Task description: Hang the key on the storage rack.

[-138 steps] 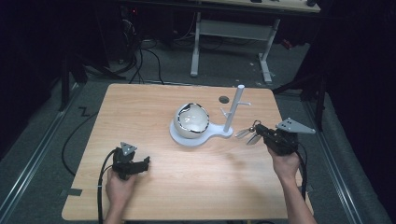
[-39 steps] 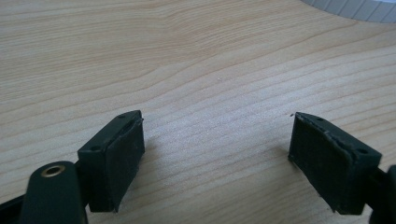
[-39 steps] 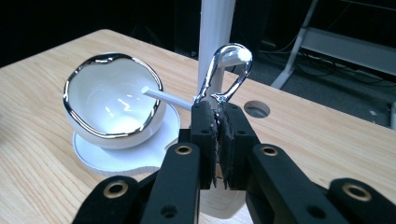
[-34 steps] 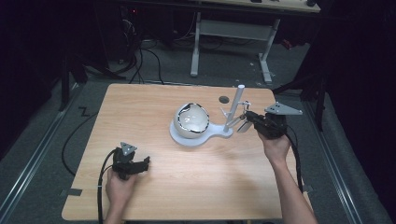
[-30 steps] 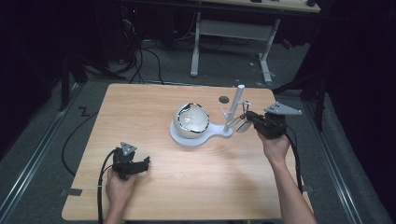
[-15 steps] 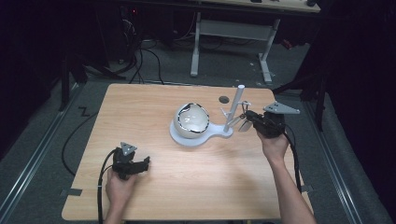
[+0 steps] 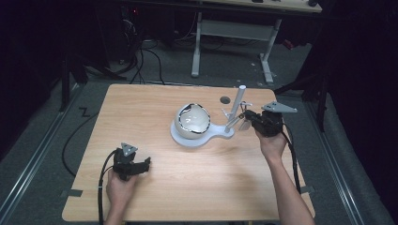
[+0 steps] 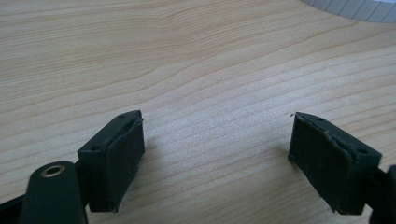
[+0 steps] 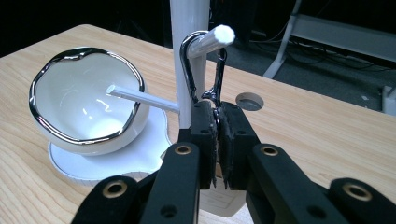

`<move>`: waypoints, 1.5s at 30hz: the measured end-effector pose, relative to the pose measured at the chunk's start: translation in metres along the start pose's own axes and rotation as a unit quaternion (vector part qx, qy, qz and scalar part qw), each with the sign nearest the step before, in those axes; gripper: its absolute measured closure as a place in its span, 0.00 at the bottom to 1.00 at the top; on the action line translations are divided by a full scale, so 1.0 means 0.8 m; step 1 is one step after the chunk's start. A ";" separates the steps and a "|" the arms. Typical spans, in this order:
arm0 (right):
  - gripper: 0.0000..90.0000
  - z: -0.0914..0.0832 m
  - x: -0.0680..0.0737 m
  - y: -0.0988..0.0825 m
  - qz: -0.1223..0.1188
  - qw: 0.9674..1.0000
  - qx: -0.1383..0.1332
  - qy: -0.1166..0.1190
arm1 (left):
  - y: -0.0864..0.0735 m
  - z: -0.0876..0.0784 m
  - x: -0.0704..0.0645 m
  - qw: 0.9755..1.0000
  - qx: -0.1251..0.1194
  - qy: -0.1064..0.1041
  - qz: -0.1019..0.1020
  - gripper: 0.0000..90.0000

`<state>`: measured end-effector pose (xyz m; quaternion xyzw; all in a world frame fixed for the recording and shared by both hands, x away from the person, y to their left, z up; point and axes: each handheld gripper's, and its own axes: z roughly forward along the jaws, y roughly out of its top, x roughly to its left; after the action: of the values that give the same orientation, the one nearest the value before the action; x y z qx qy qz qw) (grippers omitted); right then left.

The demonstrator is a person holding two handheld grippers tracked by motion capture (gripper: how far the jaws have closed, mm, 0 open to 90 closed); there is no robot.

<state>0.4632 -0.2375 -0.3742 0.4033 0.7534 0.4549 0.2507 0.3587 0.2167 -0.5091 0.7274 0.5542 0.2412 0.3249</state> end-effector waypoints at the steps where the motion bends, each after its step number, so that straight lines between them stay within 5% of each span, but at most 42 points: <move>1: 0.94 0.002 0.001 0.000 0.003 1.000 0.001 0.001 | 0.000 0.000 0.000 1.000 0.000 0.000 0.000 0.21; 25: 0.91 0.010 0.000 -0.005 0.007 1.000 0.002 0.000 | 0.000 0.000 0.000 1.000 0.000 0.000 0.000 0.21; 45: 0.65 -0.022 -0.012 -0.014 0.040 0.999 -0.027 -0.003 | 0.000 0.000 0.000 1.000 0.000 0.000 0.000 0.21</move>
<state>0.4510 -0.2574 -0.3760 0.4275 0.7236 0.4835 0.2449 0.3587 0.2166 -0.5091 0.7270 0.5544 0.2414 0.3254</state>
